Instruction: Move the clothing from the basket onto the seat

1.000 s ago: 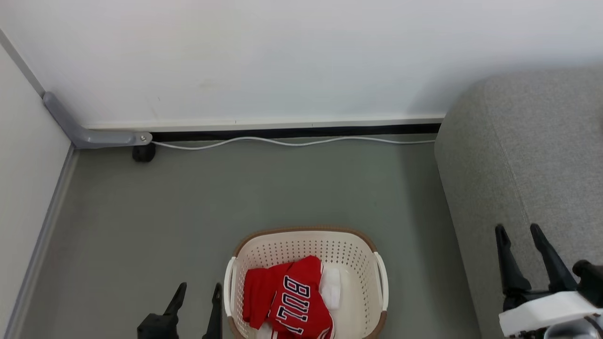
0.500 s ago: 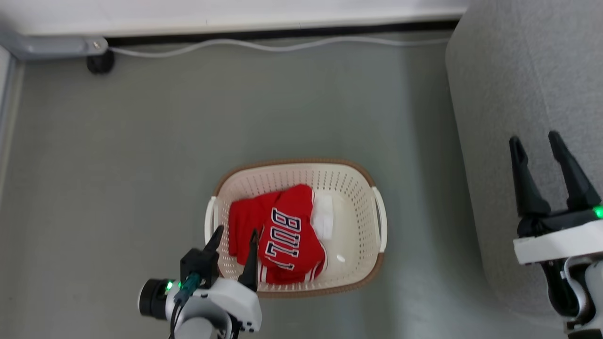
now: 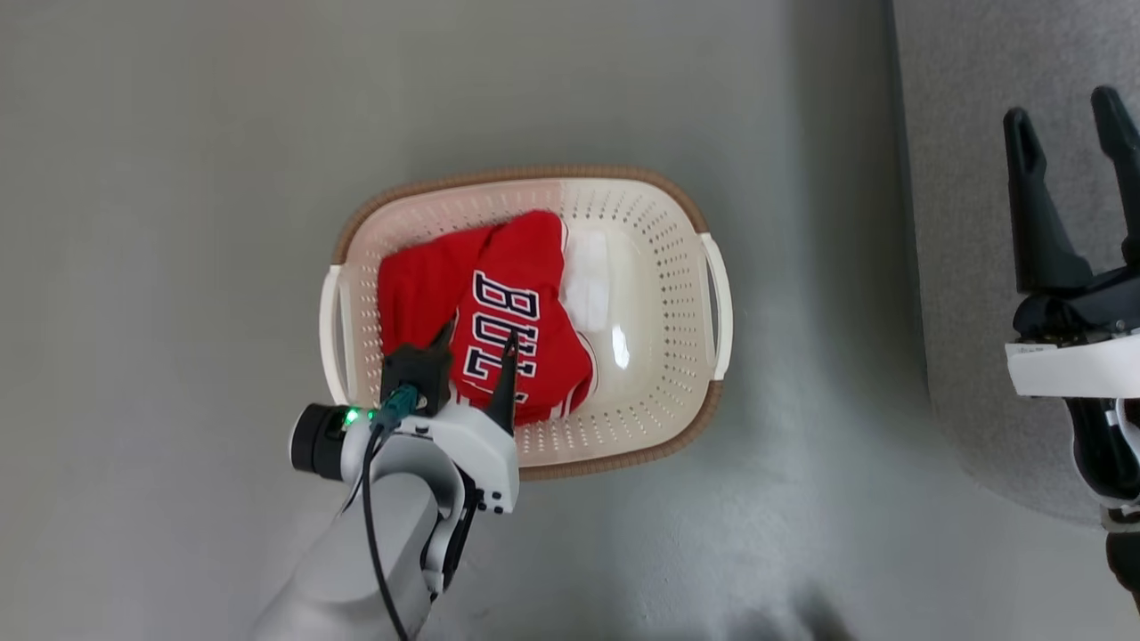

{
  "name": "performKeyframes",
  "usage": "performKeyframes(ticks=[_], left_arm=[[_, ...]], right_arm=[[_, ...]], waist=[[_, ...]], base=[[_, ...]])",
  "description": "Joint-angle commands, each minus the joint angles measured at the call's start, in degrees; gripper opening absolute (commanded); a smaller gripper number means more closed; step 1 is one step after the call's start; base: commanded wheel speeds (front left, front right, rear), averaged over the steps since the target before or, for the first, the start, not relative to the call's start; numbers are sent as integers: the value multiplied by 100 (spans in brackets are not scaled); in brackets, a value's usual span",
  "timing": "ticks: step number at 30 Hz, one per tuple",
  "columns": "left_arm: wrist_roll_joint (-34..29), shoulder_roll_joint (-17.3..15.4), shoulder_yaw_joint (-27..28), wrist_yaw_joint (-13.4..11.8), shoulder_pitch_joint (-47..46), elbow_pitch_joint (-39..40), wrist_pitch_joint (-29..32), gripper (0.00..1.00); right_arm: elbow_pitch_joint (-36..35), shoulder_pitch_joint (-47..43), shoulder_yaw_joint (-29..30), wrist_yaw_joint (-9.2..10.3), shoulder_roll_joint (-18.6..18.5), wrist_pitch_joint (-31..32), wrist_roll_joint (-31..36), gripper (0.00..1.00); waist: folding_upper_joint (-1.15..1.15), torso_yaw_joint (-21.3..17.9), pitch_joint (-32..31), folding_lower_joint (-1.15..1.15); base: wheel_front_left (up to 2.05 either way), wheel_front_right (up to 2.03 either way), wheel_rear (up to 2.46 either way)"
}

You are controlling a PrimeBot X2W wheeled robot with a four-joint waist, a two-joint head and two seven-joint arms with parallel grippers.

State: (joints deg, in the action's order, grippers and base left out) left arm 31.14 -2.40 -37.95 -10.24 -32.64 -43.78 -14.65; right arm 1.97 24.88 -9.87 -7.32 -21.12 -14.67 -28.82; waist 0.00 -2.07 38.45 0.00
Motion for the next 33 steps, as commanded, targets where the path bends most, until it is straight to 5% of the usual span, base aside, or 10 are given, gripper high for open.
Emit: performKeyframes(ticks=[1, 12, 33], left_arm=[[90, -48, 27, -50, -115, -30, -35, 100], [1264, -48, -1274, 35, -1341, -1173, 158, 100], [2606, -48, -2296, -973, -2633, -2249, 1063, 100]], right_arm=[[-205, -38, -102, -17, -114, -33, -62, 100], [-503, 227, -228, -17, -238, -33, -78, 100], [-1008, 427, -338, -17, -275, -33, -62, 100]], waist=[[0, -112, 310, 0], [0, -327, 990, 0], [0, -601, 1780, 0]], base=[[0, 0, 0], [0, 0, 0], [0, 0, 0]])
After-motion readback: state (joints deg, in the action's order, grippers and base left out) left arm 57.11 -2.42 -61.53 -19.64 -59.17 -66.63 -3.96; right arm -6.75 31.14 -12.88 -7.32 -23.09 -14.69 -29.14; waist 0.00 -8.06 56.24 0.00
